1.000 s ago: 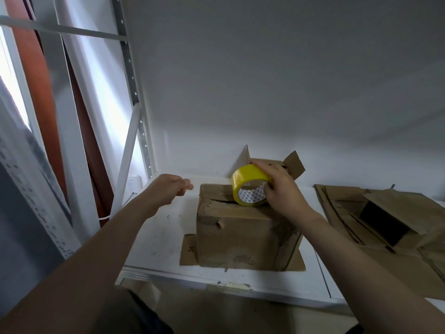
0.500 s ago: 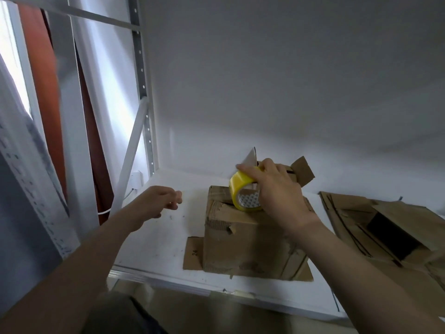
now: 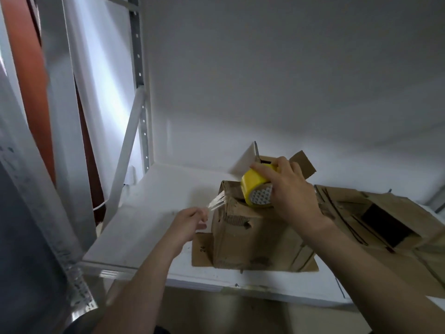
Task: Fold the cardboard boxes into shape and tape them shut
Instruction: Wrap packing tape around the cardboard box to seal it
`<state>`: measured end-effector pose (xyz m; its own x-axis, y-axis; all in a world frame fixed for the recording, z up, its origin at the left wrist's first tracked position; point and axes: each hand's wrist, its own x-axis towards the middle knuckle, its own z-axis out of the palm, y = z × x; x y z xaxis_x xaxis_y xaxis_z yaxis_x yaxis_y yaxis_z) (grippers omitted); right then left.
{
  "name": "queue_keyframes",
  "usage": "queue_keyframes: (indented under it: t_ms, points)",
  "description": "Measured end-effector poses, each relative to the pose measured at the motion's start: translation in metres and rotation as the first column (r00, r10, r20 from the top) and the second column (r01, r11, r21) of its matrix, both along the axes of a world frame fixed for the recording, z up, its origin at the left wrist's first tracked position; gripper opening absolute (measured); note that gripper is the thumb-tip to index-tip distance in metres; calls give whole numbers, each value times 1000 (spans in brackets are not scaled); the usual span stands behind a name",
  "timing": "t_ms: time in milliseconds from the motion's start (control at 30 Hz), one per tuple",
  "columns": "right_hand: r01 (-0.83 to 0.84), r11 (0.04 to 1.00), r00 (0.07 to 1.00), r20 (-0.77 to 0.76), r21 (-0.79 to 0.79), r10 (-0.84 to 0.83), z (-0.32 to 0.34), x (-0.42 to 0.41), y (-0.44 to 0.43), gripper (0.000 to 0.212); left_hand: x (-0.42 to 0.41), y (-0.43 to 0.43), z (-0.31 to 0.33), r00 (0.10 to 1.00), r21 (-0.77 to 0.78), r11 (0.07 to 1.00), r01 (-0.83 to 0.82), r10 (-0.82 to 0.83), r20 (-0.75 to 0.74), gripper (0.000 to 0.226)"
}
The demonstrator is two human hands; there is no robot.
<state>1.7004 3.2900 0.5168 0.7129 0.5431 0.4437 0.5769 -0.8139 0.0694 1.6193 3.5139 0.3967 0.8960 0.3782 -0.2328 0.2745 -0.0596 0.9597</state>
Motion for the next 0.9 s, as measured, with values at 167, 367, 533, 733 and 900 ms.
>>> queue_keyframes:
  t_ms: [167,367,533,733,900]
  points:
    - [-4,1000,1000,6,17,4,-4,-3,-3,78,12,-24,-12,997,-71,997,10,-5,80,34]
    - [10,1000,1000,14,18,-10,-1,-5,0,71,21,-33,-24,994,-22,999,-23,25,102,39]
    - [5,1000,1000,25,-10,-4,2,-6,1,69,19,-31,-34,999,158,987,41,-43,9,43]
    - [-44,999,999,-26,-31,43,11,-2,-4,80,4,-26,3,920,55,980,-193,161,356,19]
    - [-169,981,973,-140,94,181,12,11,-18,79,7,-35,50,864,302,953,-11,-143,482,59]
